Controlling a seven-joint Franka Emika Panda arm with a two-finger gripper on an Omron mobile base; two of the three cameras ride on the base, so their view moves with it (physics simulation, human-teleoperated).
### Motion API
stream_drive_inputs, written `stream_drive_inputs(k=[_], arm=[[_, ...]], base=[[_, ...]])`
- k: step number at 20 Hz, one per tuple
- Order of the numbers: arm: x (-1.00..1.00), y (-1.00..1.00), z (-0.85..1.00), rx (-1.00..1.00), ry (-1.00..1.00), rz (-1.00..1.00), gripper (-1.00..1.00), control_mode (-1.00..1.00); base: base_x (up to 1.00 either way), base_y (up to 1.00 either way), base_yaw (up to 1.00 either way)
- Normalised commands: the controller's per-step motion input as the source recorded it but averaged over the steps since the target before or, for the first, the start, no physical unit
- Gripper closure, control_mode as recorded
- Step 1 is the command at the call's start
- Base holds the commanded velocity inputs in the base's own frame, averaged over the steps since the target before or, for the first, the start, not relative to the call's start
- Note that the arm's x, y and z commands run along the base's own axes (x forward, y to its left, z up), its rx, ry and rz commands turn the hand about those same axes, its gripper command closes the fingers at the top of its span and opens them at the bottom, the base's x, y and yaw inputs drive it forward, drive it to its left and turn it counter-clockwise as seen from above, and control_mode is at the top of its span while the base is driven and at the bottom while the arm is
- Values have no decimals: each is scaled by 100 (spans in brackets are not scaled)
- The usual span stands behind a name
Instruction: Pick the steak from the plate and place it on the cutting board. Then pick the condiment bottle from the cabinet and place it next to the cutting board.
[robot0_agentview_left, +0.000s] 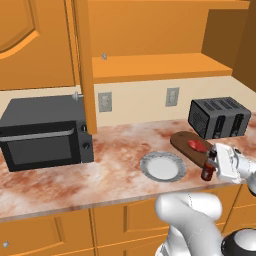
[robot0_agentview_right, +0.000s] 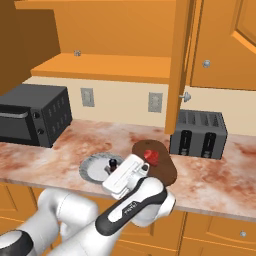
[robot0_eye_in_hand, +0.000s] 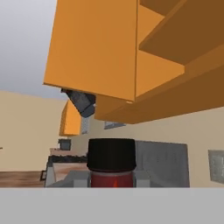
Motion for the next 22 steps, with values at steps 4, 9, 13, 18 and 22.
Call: stream_drive_inputs(k=[4, 9, 13, 18, 22], arm=[[24, -16, -24, 2, 0, 0, 100, -100], [26, -11, -25, 2, 0, 0, 100, -100], [25, -4, -23, 2, 0, 0, 100, -100], [25, -1, -25, 2, 0, 0, 100, -100], [24, 0, -24, 3, 0, 0, 100, -100]], base=[[0, 0, 0], [0, 0, 0], [0, 0, 0], [0, 0, 0], [0, 0, 0]])
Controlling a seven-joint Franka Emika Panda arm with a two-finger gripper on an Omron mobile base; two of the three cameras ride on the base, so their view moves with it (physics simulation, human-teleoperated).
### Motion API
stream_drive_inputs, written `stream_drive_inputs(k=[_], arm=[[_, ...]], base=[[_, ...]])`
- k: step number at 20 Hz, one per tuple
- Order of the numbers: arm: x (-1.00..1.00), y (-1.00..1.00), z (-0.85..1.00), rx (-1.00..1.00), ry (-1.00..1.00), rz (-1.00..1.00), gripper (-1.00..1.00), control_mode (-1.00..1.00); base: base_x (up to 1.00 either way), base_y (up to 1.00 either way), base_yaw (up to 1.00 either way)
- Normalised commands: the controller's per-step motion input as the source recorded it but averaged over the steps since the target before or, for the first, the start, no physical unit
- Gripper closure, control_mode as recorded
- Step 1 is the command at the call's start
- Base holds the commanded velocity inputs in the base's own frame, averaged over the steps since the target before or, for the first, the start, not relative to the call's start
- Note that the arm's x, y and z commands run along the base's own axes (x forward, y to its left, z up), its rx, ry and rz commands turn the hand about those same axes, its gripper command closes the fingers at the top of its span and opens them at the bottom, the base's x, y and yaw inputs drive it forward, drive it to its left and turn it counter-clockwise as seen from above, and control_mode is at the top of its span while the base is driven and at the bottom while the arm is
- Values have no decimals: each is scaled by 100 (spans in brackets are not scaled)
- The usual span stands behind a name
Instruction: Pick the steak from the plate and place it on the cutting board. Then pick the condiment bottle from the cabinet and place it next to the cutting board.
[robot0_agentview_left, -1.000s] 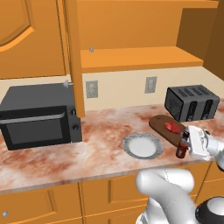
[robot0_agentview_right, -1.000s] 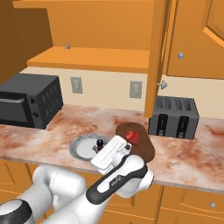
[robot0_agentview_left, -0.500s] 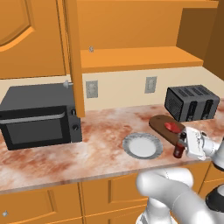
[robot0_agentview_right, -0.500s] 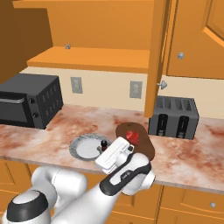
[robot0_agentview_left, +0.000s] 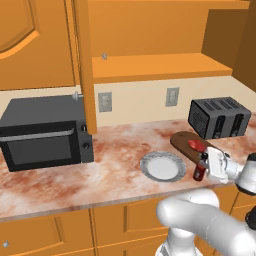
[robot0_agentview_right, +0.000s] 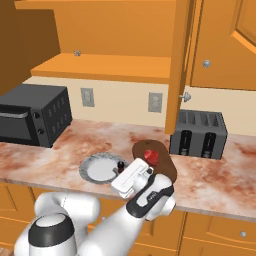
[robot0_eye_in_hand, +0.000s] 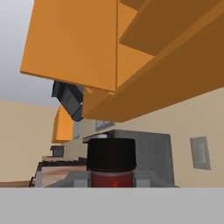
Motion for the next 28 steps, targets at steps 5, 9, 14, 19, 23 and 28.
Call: stream_drive_inputs(k=[5, 9, 14, 19, 23, 28], arm=[[26, 0, -26, 3, 0, 0, 100, -100], [29, 0, -27, 3, 0, 0, 100, -100], [28, -4, -28, 1, 0, 0, 100, -100], [26, -7, -31, 0, 0, -1, 100, -100], [18, -10, -31, 0, 0, -2, 100, -100], [1, 0, -23, 0, -2, 0, 100, -100]], base=[[0, 0, 0], [0, 0, 0], [0, 0, 0], [0, 0, 0], [0, 0, 0], [0, 0, 0]])
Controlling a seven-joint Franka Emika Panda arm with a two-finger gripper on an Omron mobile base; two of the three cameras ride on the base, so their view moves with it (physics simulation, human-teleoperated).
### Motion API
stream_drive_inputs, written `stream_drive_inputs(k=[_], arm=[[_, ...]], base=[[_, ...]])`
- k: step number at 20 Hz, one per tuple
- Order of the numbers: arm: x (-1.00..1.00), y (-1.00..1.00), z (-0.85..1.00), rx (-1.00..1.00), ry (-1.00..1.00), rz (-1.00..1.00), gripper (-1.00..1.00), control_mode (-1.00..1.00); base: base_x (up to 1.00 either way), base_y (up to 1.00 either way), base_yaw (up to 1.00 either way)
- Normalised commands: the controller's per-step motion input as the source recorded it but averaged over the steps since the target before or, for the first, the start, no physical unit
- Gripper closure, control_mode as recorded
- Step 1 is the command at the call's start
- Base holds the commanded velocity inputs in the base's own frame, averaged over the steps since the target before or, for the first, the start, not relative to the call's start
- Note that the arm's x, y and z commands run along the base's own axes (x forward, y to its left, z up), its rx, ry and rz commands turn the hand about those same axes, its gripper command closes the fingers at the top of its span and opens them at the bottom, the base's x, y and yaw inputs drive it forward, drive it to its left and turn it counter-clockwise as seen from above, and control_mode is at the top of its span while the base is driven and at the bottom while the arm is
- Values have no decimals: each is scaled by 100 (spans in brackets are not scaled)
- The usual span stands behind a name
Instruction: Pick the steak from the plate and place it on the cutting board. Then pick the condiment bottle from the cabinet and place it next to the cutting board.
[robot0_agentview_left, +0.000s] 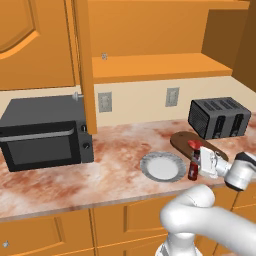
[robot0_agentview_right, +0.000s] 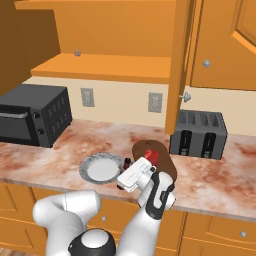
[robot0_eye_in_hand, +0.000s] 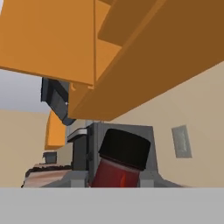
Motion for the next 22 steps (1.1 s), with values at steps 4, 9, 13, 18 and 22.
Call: stream_drive_inputs(k=[4, 9, 13, 18, 22], arm=[[0, 0, -22, 0, -3, 0, -100, -100], [0, 2, -22, 0, -6, 0, -100, -100], [-9, 9, -18, 0, -12, 0, -100, -100], [-16, 6, -23, 0, -12, 0, -100, -100], [-20, 9, -24, 0, -11, 0, -100, -100]], base=[[0, 0, 0], [0, 0, 0], [0, 0, 0], [0, 0, 0], [0, 0, 0]])
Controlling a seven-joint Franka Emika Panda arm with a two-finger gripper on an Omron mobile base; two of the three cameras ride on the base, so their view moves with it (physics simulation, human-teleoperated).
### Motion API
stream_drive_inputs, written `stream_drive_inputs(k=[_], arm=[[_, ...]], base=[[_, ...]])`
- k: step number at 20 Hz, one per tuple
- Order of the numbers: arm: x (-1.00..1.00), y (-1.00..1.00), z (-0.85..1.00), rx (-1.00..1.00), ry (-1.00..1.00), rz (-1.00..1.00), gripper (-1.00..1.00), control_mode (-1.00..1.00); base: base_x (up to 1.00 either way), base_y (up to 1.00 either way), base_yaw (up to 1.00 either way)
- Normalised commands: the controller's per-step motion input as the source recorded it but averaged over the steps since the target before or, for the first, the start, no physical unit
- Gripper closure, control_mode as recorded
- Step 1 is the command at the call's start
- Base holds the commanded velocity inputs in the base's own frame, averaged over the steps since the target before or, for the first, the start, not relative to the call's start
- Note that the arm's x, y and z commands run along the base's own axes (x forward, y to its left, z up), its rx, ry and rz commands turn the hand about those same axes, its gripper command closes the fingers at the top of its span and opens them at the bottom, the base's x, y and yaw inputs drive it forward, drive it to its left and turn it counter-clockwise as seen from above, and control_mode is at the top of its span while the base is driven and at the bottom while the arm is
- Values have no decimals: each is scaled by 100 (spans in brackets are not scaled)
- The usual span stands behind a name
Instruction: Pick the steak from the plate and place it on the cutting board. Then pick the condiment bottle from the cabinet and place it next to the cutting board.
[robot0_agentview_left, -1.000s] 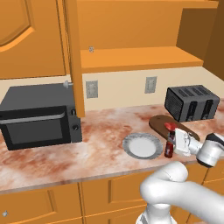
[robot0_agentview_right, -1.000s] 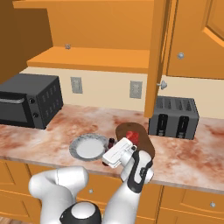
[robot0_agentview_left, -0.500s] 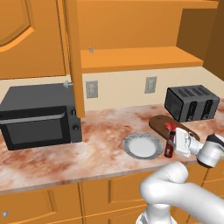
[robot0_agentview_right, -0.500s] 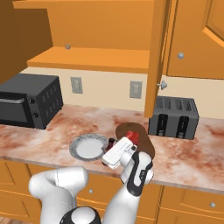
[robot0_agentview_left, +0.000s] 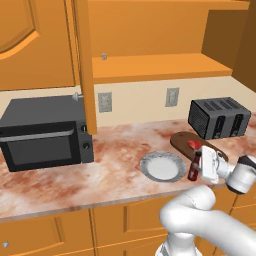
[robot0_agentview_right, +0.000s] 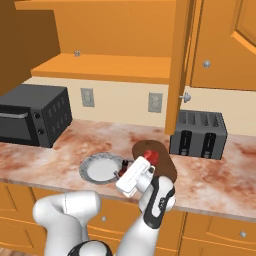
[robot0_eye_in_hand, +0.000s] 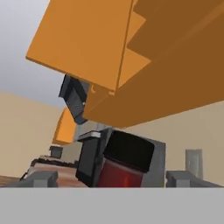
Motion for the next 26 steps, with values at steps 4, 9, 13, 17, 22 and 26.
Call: stream_drive_inputs(k=[4, 9, 13, 17, 22, 26], arm=[[-14, 8, -23, 0, -10, 0, -100, -100], [-9, 0, -3, 0, -2, 0, -100, -100], [-11, 0, 0, 0, 0, 0, -100, -100], [-15, 0, 3, -1, 0, 0, -100, -100], [-6, 10, 9, -6, 0, 0, -100, -100], [0, 36, 1, -9, 5, 0, -100, -100]], base=[[0, 0, 0], [0, 0, 0], [0, 0, 0], [0, 0, 0], [0, 0, 0], [0, 0, 0]])
